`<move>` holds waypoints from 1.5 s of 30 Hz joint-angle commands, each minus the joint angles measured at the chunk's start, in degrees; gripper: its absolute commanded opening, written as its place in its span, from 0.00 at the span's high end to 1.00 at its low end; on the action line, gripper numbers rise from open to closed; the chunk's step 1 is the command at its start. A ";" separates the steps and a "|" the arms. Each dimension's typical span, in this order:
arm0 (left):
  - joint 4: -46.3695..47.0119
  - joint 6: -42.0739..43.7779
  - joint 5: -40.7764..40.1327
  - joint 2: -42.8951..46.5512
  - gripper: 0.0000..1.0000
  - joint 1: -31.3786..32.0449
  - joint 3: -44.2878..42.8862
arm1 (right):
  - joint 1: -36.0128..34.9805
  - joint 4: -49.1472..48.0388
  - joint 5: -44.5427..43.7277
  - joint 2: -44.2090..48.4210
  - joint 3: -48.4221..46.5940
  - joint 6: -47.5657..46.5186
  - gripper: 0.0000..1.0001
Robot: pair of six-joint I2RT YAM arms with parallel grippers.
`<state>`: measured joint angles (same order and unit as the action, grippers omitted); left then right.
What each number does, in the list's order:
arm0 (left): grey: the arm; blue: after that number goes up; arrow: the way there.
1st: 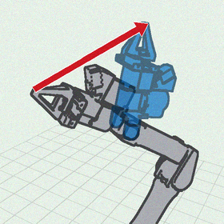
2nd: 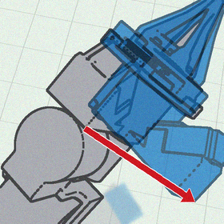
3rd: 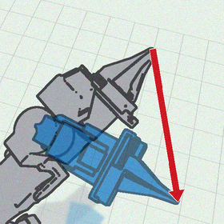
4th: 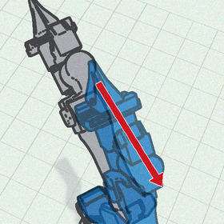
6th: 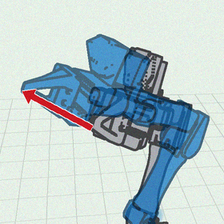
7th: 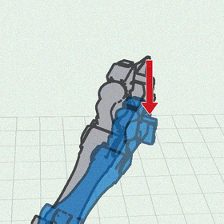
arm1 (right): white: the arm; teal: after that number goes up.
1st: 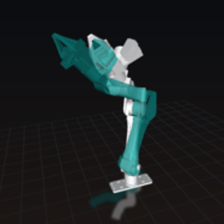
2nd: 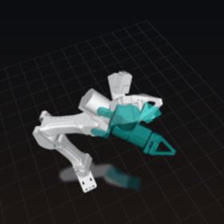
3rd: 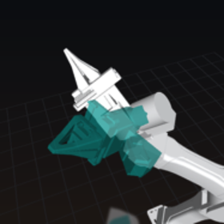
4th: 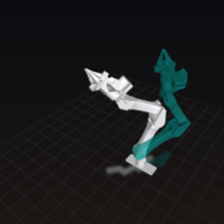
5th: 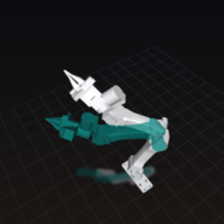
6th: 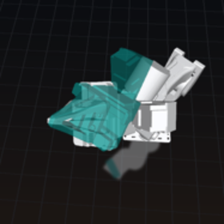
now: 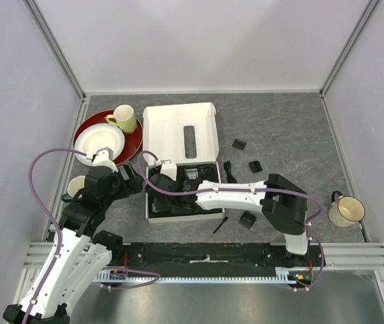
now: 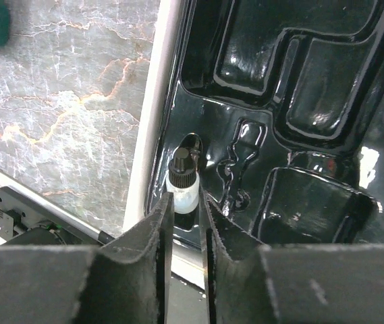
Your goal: Sort the hair-cutting tools
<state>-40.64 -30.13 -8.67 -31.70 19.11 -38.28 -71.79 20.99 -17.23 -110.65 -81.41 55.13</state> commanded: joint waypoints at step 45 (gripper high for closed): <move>0.74 -1.42 -1.44 0.68 0.10 0.13 -1.09 | 0.68 8.89 -4.91 -3.00 -8.86 0.15 0.83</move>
<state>-40.64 -30.13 -8.91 -31.66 19.11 -38.28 -71.37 26.41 -19.29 -116.36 -88.58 54.94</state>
